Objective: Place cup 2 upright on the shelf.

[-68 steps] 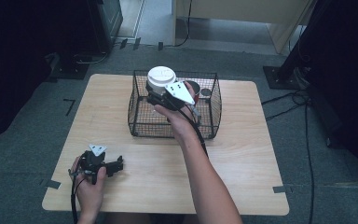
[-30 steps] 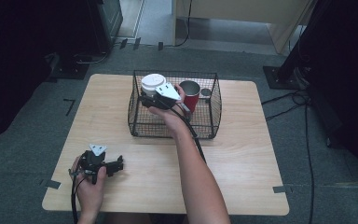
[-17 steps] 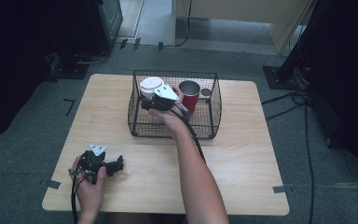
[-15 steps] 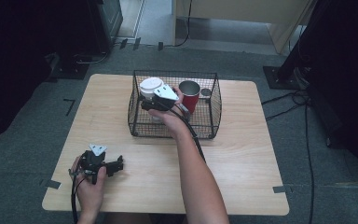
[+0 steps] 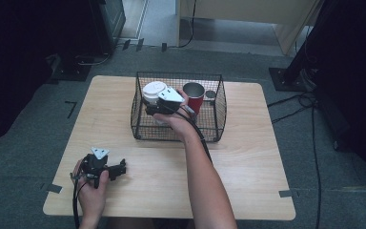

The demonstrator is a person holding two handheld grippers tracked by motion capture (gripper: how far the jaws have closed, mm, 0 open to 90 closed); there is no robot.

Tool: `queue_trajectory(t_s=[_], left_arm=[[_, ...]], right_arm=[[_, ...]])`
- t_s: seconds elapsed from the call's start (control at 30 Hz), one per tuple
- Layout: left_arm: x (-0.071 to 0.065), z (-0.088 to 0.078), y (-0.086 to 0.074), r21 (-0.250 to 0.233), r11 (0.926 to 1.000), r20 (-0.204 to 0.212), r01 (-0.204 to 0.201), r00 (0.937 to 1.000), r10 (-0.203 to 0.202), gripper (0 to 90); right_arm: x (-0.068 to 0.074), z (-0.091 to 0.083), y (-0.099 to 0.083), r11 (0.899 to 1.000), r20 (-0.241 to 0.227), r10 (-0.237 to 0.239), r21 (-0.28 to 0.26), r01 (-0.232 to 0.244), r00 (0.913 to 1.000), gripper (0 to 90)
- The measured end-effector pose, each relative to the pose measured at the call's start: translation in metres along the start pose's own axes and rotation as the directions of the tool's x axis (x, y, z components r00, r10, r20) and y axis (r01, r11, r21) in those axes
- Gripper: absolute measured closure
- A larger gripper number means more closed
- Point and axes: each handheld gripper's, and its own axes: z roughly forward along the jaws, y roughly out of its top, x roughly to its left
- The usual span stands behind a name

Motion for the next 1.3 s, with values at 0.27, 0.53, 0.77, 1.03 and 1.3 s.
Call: queue_trajectory(t_s=[0.27,0.53,0.77,1.03,1.3], left_arm=[[0.000,0.000,0.000,0.000,1.0000,0.000,-0.001,1.0000,0.001,0.1],[0.000,0.000,0.000,-0.001,1.0000,0.000,-0.001,1.0000,0.001,0.1],[0.000,0.000,0.000,-0.001,1.0000,0.000,-0.001,1.0000,0.001,0.1],[0.000,0.000,0.000,-0.002,1.0000,0.001,0.001,1.0000,-0.001,0.1],[0.000,0.000,0.000,-0.001,1.0000,0.000,-0.001,1.0000,0.001,0.1]], right_arm=[[-0.005,-0.008,0.001,1.000,-0.060,-0.015,0.026,0.017,0.9981,1.1],[-0.015,-0.017,0.005,0.999,-0.083,-0.032,0.029,0.035,0.9960,0.0],[-0.018,-0.023,0.007,0.997,-0.087,-0.074,0.029,0.076,0.9934,0.0],[-0.023,-0.029,0.008,0.993,-0.108,-0.110,0.025,0.114,0.9880,0.0],[-0.028,-0.034,0.004,0.987,-0.145,-0.153,0.029,0.159,0.9776,0.0]])
